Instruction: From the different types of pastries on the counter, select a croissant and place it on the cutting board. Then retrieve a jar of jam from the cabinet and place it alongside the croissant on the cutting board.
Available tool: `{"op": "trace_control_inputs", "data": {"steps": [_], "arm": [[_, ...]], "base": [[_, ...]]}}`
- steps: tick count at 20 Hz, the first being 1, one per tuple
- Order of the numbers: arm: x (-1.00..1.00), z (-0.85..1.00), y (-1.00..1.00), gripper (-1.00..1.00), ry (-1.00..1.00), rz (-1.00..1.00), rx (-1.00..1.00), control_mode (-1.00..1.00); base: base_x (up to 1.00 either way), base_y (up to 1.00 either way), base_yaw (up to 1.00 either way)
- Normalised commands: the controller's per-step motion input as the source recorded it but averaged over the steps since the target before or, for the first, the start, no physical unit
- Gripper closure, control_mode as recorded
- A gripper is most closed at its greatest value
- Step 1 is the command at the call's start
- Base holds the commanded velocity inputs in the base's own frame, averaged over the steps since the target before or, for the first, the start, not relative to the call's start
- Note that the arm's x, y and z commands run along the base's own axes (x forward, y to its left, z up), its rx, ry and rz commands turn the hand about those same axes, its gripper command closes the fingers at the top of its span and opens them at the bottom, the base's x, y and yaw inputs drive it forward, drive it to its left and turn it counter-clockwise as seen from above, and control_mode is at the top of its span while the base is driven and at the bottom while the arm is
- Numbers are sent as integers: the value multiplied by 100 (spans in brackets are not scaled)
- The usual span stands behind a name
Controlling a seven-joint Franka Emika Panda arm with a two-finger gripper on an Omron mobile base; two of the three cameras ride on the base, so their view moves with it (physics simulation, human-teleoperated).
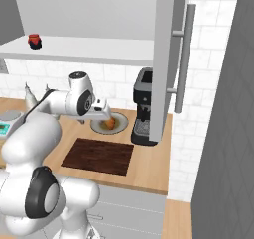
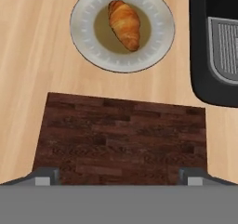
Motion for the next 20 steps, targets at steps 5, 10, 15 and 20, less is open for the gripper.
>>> {"op": "trace_control_inputs", "data": {"steps": [5,10,15,20], "arm": [[19,-21,0,-100,0,0,0,-100],[1,-1,0,-100,0,0,0,-100],[55,-23,0,-100,0,0,3,-100],[66,-27,0,-100,0,0,3,-100]], "base": [[0,0,0],[0,0,0],[0,0,0],[0,0,0]]}}
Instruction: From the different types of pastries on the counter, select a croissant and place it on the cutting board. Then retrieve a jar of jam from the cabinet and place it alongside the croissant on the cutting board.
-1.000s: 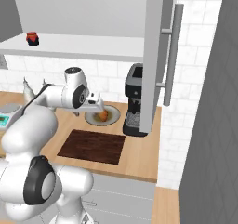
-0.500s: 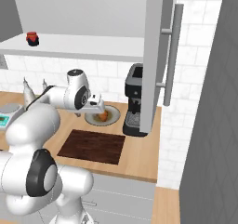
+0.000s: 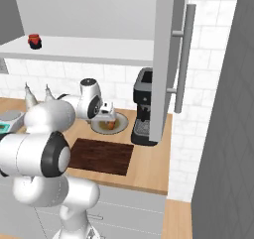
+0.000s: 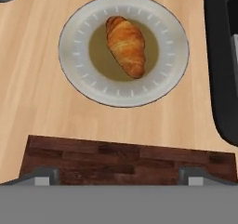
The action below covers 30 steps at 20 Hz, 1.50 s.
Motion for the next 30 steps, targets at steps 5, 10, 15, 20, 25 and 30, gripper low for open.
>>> {"op": "trace_control_inputs", "data": {"steps": [5,10,15,20,25,30], "arm": [[52,-7,0,-100,0,0,0,-100],[51,-38,3,-100,0,0,0,-100],[63,-50,5,-100,0,0,0,-100],[61,-28,0,-100,0,0,0,-100],[56,-30,0,-100,0,0,0,-100],[50,-44,0,-100,0,0,0,-100]], "base": [[0,0,0],[0,0,0],[0,0,0],[0,0,0],[0,0,0],[0,0,0]]}}
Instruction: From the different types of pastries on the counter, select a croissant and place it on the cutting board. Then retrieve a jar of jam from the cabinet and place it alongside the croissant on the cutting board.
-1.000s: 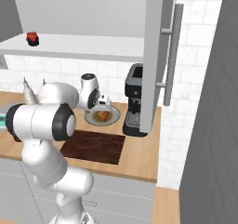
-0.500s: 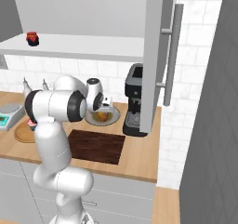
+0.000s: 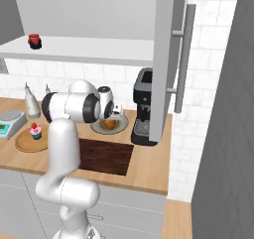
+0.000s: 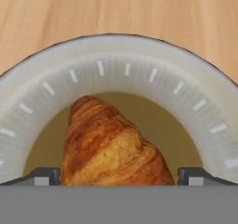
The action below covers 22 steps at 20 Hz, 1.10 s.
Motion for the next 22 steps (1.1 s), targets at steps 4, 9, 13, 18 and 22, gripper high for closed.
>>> {"op": "trace_control_inputs", "data": {"steps": [4,9,13,18,22], "arm": [[41,-59,0,100,0,2,0,-100],[4,-4,-3,100,0,1,4,-100],[-11,0,-1,100,-2,0,16,-100],[-42,23,0,100,0,1,1,-100],[-61,59,1,100,0,13,-1,-100]], "base": [[0,0,0],[0,0,0],[0,0,0],[0,0,0],[0,0,0]]}}
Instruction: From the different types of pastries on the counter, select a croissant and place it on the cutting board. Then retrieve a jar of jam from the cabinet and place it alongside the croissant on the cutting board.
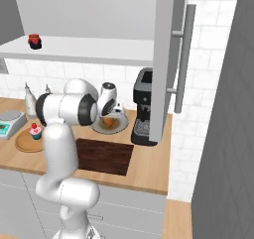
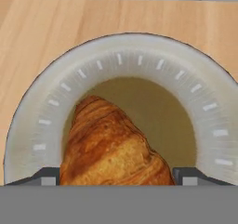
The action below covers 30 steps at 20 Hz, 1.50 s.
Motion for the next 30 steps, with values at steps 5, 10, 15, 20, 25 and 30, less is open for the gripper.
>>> {"op": "trace_control_inputs", "data": {"steps": [5,10,15,20,25,30], "arm": [[-70,44,2,100,0,28,-2,-100],[-97,26,-5,100,0,35,-17,-100],[-100,10,-44,100,0,8,-3,-100],[-98,28,-73,100,0,-16,26,-100],[-40,-2,-23,100,1,-4,0,-100],[30,-35,2,100,0,-2,1,-100]], "base": [[0,0,0],[0,0,0],[0,0,0],[0,0,0],[0,0,0],[0,0,0]]}}
